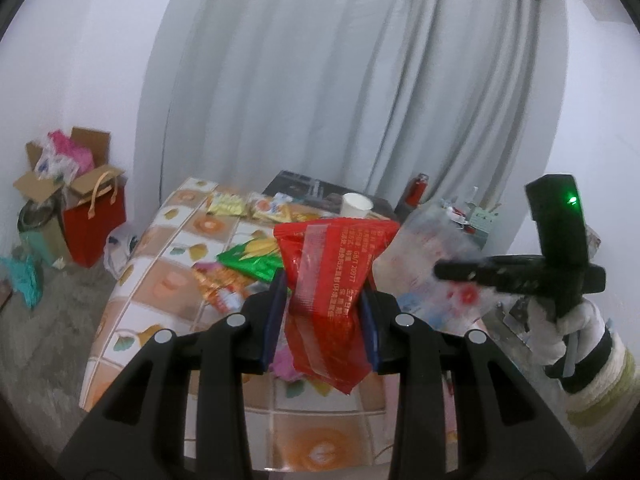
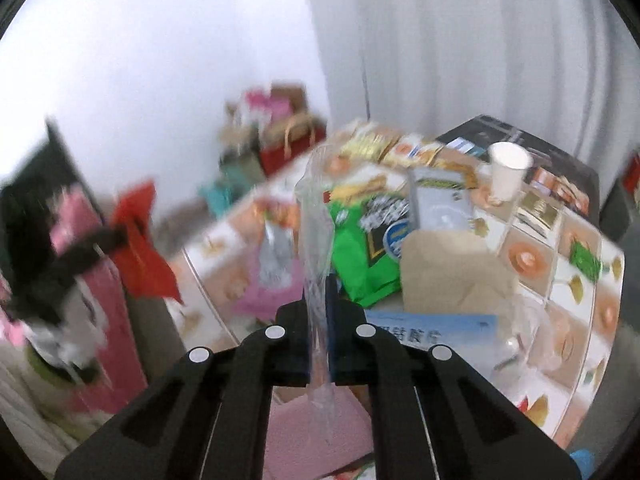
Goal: Collect trash
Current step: 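Carry the red bag in the left tool while the right tool carries the clear bag to the blue wastebasket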
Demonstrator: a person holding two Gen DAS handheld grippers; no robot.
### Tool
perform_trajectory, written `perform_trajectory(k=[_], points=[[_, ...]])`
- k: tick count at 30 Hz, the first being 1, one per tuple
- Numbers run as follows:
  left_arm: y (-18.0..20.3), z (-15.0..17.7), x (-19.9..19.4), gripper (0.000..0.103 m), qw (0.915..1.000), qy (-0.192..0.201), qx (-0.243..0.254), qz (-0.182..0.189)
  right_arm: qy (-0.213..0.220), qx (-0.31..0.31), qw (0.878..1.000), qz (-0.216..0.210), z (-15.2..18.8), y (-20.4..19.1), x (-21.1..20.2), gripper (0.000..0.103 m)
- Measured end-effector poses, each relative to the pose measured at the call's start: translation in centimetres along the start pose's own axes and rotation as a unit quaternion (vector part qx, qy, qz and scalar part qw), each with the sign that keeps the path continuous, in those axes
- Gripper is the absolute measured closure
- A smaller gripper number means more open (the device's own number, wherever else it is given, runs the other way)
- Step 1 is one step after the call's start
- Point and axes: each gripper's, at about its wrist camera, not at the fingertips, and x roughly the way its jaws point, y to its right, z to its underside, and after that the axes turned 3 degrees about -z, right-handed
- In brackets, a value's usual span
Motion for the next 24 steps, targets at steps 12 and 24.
perform_trajectory(k=[12,24], points=[[14.9,-2.5,4.4,0.071,0.9776,-0.056,0.072,0.190,0.174,0.177,0.961,0.120,11.6,9.0,-19.6,0.097],[47.4,7.9,16.1,0.071,0.8405,-0.268,0.334,0.333,0.230,0.474,0.812,0.251,32.6,22.9,-33.3,0.097]])
